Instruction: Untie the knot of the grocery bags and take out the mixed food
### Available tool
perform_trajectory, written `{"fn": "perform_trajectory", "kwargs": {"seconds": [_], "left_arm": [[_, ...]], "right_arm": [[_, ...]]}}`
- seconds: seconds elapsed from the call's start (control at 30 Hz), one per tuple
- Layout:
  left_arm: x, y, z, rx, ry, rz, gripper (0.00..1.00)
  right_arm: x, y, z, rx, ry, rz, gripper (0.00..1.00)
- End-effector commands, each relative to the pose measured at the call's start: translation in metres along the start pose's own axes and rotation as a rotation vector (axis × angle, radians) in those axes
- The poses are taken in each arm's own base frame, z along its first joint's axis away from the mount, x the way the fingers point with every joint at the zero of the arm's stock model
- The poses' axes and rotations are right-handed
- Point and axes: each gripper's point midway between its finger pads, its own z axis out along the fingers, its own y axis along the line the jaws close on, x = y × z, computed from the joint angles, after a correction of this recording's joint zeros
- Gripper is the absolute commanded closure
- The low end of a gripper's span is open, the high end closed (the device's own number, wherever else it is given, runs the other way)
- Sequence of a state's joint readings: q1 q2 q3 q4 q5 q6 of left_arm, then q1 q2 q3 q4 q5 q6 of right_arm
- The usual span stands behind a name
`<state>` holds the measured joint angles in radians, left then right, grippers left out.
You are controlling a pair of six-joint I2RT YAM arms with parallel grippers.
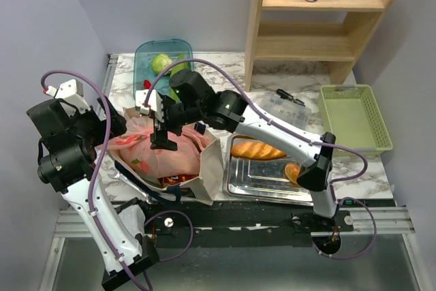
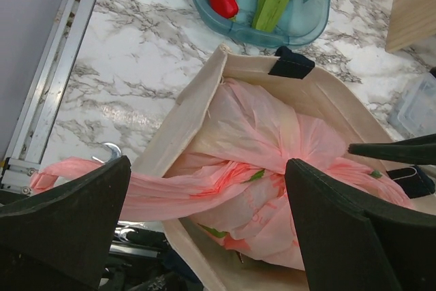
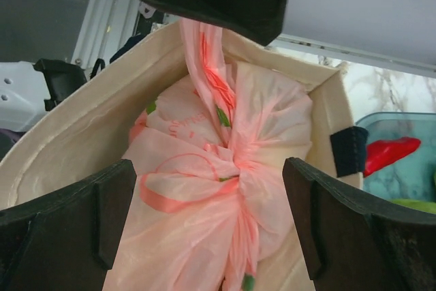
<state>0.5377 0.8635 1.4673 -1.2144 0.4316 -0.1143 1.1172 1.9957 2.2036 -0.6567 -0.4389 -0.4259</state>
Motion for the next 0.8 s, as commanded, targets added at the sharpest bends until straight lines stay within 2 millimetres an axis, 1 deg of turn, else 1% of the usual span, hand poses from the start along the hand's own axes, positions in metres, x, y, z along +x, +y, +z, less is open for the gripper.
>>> {"fn": "perform_trajectory", "kwargs": {"seconds": [0.0,0.13,0.27,0.37,0.43,0.5,0.57,0.63,0.67,0.77], "left_arm": [[-0.002,0.008,-0.002,-0.051,-0.006,-0.027,0.01],[-0.003,0.007,-0.005,-0.052,-0.007,-0.019,0.02],[0.0,0.012,-0.003,-0.073,0.004,-0.016,0.02],[0.003,0.019,0.003,-0.095,0.033,-0.028,0.01],[0.004,0.024,0.008,-0.116,0.054,-0.041,0.02],[0.004,0.029,0.013,-0.131,0.073,-0.047,0.01],[0.005,0.033,0.018,-0.141,0.097,-0.057,0.02],[0.007,0.038,0.024,-0.15,0.125,-0.063,0.01],[0.008,0.041,0.027,-0.159,0.141,-0.066,0.01],[0.01,0.052,0.035,-0.195,0.178,-0.066,0.02]], "right_arm": [[0.031,0.005,0.03,-0.032,0.059,0.036,0.03],[0.05,0.001,0.045,-0.019,0.095,0.066,0.04],[0.066,-0.002,0.052,0.005,0.132,0.077,0.05],[0.08,-0.001,0.055,0.01,0.168,0.085,0.1],[0.086,0.003,0.055,-0.005,0.184,0.093,0.22],[0.087,0.006,0.053,-0.019,0.188,0.099,0.42],[0.084,0.008,0.049,-0.023,0.184,0.102,0.71],[0.078,0.008,0.045,-0.018,0.171,0.096,0.92],[0.073,0.006,0.042,-0.009,0.162,0.094,0.98],[0.051,0.001,0.033,0.018,0.111,0.088,0.99]]}}
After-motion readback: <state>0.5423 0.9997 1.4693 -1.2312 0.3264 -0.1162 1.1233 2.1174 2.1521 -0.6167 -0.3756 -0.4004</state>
